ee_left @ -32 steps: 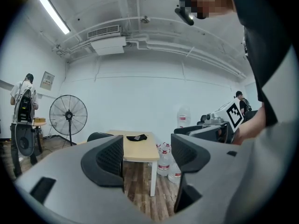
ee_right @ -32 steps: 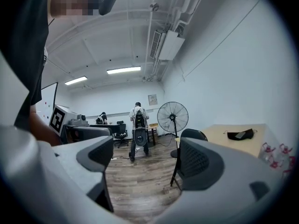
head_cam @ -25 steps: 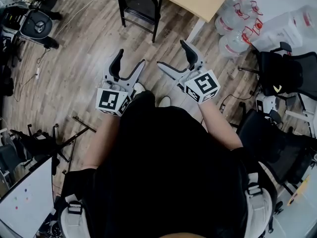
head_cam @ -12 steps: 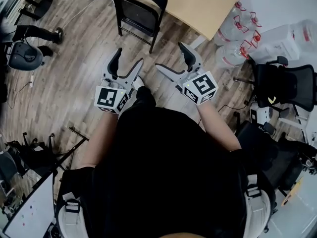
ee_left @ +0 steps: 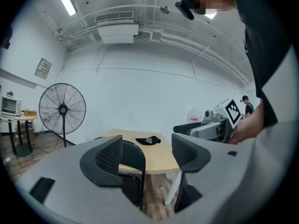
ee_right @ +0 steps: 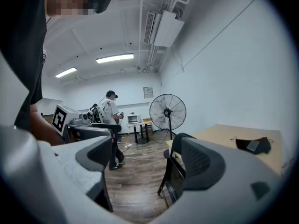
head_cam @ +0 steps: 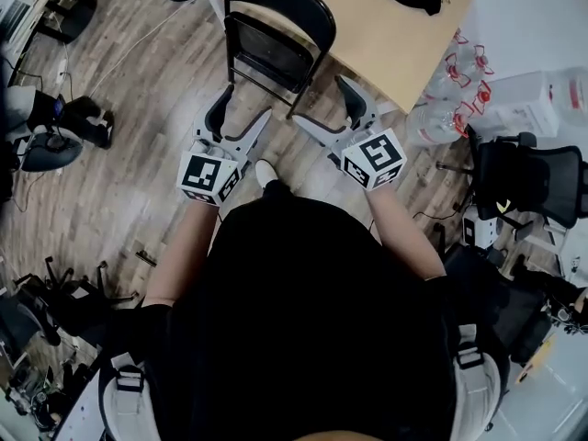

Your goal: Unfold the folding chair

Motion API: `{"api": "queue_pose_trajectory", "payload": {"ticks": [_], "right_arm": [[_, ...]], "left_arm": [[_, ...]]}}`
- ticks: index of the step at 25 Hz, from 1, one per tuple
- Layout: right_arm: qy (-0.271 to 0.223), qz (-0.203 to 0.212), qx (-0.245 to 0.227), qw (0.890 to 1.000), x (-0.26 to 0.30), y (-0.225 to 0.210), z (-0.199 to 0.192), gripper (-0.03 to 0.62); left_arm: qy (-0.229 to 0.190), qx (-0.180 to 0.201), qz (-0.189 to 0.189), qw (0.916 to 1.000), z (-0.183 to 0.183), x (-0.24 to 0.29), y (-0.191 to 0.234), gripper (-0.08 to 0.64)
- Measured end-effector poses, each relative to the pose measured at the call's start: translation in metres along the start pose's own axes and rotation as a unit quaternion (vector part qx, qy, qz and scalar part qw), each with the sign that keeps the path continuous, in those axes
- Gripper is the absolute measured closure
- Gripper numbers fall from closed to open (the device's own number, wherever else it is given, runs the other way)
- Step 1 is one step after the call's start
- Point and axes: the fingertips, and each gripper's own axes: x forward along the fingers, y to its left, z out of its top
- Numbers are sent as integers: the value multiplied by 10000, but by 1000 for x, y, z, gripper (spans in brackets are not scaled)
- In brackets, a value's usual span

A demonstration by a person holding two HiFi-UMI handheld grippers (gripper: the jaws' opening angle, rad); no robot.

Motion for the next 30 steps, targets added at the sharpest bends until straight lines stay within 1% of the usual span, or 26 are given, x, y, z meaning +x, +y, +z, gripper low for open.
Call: {"api": "queue_pose_trajectory", "payload": {"ticks": [6, 10, 15, 22, 26, 30], "right_arm": [[71, -38, 67, 9999, 55, -27, 10, 141], [312, 49, 86, 9995, 80, -46, 5, 141], [466, 281, 95, 9985, 105, -84, 1, 142], [745, 713, -13, 9947, 140, -145, 4, 143], [1050, 864, -91, 9907, 160, -186, 0, 143], [1401, 987, -130, 9851, 177, -219, -12, 143]], "left_arm": [[125, 0, -136, 9998, 2, 29, 53, 249], [164, -100, -60, 9998, 1, 48, 76, 249], [181, -306, 79, 9993, 0, 82, 93, 256], [222, -266, 550, 9979, 9, 135, 109, 275], [199, -287, 841, 9958, 15, 168, 115, 278], [250, -363, 1084, 9931, 11, 195, 118, 284]]}}
